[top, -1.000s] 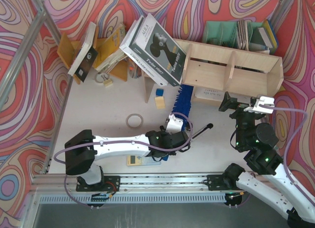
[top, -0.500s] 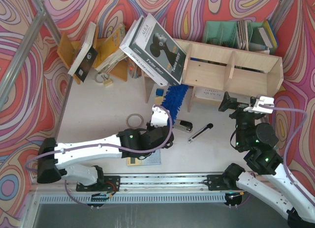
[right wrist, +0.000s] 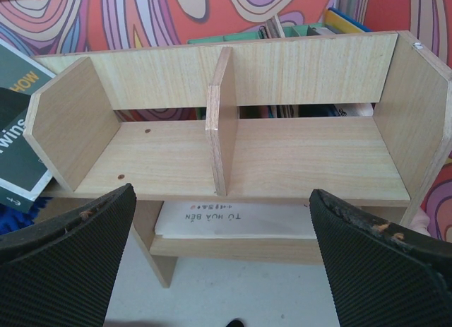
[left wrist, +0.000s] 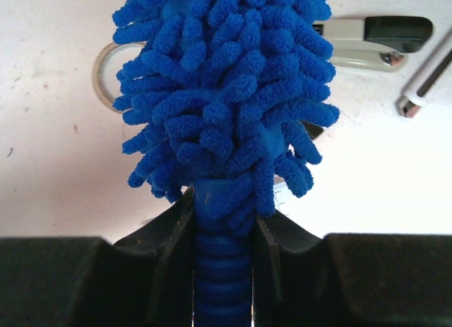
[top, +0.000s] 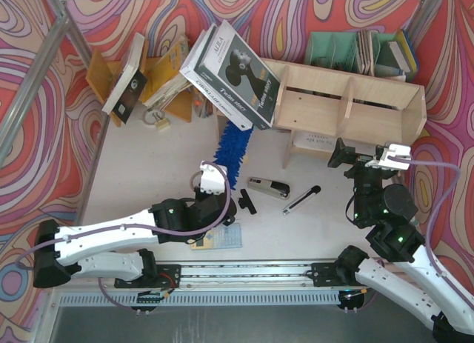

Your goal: Dust the bookshelf with a duster

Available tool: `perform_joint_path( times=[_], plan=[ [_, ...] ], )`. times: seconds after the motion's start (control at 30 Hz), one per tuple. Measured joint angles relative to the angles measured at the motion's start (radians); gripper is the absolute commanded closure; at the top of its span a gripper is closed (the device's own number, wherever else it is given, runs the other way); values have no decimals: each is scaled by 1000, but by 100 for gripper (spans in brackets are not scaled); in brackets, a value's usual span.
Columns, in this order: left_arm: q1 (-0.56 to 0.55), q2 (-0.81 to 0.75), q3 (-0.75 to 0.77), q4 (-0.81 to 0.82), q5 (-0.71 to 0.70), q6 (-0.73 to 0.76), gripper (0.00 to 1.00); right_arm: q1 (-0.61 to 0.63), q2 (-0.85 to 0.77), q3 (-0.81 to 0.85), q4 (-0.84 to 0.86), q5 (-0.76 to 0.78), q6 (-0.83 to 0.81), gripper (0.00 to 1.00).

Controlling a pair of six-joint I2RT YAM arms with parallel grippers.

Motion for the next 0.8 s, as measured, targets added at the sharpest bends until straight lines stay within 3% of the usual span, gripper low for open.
perform_joint_path(
  times=[0.33,0.8],
  plan=[
    [68,-101,-79,-46,-24,-29,100,0,3,0,0,0,0,1],
    [132,-72,-263,114,141,-50,100,0,3,0,0,-2,0,1]
  ],
)
